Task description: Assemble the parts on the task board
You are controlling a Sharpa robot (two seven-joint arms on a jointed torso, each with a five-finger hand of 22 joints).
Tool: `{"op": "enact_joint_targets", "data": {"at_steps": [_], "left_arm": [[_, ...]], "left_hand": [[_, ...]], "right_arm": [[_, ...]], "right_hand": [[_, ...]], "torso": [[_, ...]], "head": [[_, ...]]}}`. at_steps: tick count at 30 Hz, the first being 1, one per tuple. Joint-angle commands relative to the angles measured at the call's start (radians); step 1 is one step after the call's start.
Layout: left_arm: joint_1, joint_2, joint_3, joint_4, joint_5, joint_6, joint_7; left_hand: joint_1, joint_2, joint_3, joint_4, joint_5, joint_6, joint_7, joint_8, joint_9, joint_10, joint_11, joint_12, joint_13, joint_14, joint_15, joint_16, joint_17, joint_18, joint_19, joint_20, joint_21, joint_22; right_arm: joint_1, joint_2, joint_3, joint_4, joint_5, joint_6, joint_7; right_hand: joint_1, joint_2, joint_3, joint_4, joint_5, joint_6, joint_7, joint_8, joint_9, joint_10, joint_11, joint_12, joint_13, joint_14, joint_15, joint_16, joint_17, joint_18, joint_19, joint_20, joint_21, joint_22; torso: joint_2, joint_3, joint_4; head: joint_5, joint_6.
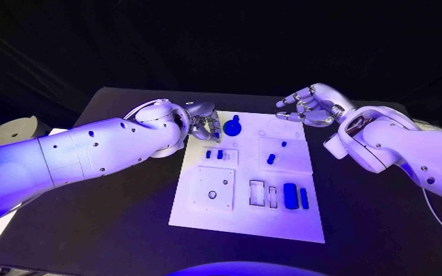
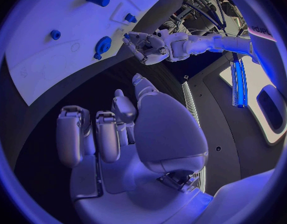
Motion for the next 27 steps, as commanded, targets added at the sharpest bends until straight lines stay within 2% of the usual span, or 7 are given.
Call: {"op": "enact_joint_targets", "data": {"at_steps": [1, 27], "left_arm": [[-0.001, 0.001, 0.000, -0.002, -0.005, 0.031, -0.006], [-0.007, 0.027, -0.004, -0.032, -0.007, 0.037, 0.009]], "left_hand": [[-0.009, 0.001, 0.007, 0.001, -0.002, 0.004, 0.004, -0.005, -0.001, 0.008, 0.003, -0.007, 0.000, 0.034, 0.002, 0.005, -0.001, -0.011, 0.015, -0.001, 0.003, 0.001], [-0.011, -0.001, 0.006, 0.001, -0.002, 0.005, 0.004, -0.005, -0.001, 0.009, 0.002, -0.008, 0.001, 0.033, 0.002, 0.005, -0.002, -0.011, 0.015, -0.001, 0.003, 0.002]], "right_arm": [[-0.001, 0.001, 0.000, 0.001, -0.004, 0.013, 0.007], [-0.001, 0.001, 0.000, 0.003, -0.004, 0.014, 0.008]], "right_hand": [[-0.002, 0.011, -0.007, 0.001, 0.005, 0.006, -0.001, 0.001, 0.002, -0.002, -0.005, 0.002, 0.001, 0.084, 0.000, -0.007, 0.189, 0.007, -0.003, -0.003, -0.006, -0.001], [-0.001, 0.011, -0.007, 0.000, 0.005, 0.006, -0.001, 0.001, 0.002, -0.002, -0.005, 0.002, 0.001, 0.084, 0.000, -0.007, 0.189, 0.007, -0.003, -0.003, -0.007, -0.001]], "torso": [[0.000, -0.0003, -0.0002], [0.000, -0.0003, 0.0003]], "head": [[0.002, 0.000], [0.003, -0.001]]}}
